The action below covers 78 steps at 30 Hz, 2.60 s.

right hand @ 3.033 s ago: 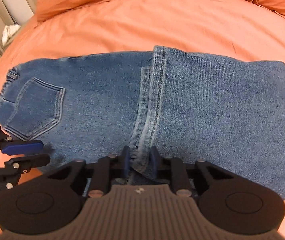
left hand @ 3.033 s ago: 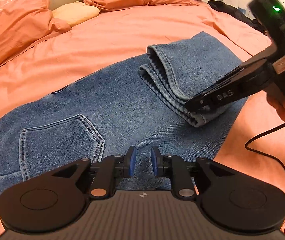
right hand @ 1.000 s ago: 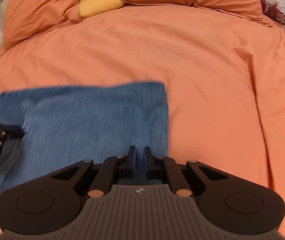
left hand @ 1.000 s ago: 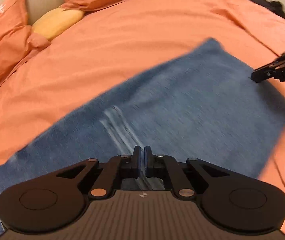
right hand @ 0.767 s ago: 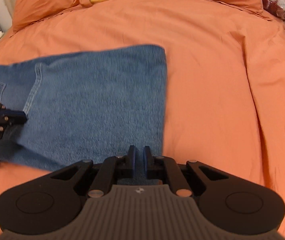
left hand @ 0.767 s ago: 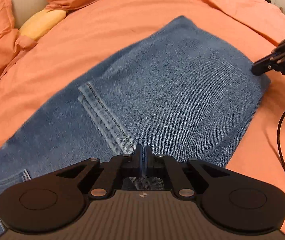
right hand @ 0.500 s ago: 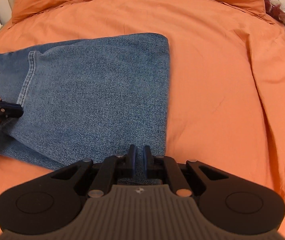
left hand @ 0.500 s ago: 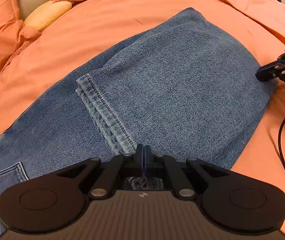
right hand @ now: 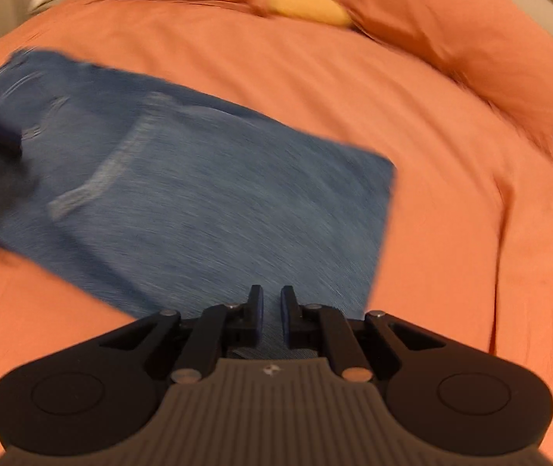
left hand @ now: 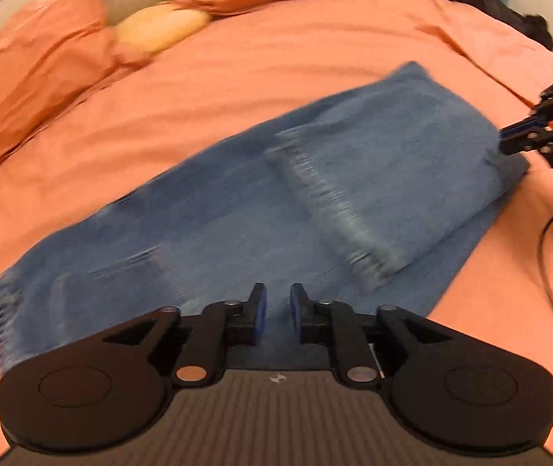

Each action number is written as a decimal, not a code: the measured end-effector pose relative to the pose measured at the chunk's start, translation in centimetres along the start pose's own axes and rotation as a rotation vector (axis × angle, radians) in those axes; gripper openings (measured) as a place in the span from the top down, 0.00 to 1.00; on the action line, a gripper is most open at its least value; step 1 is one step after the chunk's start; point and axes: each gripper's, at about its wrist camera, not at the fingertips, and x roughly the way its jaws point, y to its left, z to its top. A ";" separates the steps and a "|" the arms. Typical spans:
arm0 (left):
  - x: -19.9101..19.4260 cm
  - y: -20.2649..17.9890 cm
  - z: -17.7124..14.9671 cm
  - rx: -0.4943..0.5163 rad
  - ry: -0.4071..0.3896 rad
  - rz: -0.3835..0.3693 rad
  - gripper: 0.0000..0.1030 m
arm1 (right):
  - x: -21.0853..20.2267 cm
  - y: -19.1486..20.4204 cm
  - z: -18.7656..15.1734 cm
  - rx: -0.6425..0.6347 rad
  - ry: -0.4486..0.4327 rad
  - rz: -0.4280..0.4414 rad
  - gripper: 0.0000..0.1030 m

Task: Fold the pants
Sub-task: 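Grasp the elastic waistband with the left tool and lift it, then fold the waistband over onto the folded hem with the left tool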

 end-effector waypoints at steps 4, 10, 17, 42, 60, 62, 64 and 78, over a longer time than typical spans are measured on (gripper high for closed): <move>-1.9 6.1 -3.0 -0.153 -0.024 0.051 0.45 | 0.5 3.4 2.0 -0.128 -0.011 0.034 0.79; -3.3 15.6 -8.2 -0.518 -0.097 0.082 0.32 | 3.1 8.0 4.8 -0.308 0.013 0.066 0.76; -1.1 21.6 -13.3 -0.835 -0.147 0.065 0.17 | 5.2 10.8 7.9 -0.454 0.023 0.109 0.75; 2.9 23.4 -15.1 -1.084 -0.328 -0.117 0.46 | 12.3 13.4 13.2 -0.653 0.279 0.204 0.80; -11.2 11.5 2.4 -0.652 -0.503 -0.002 0.66 | 4.7 1.4 7.7 -0.154 0.039 0.272 0.81; -12.2 8.3 4.9 -0.589 -0.524 0.016 0.66 | 3.4 -1.3 5.9 -0.062 0.011 0.270 0.81; -12.9 4.8 7.3 -0.510 -0.535 0.043 0.67 | 2.3 -3.5 3.9 0.005 -0.018 0.251 0.81; -2.8 -18.4 16.7 -0.039 -0.358 0.077 0.70 | -1.3 -12.0 -8.2 0.273 -0.123 0.252 0.80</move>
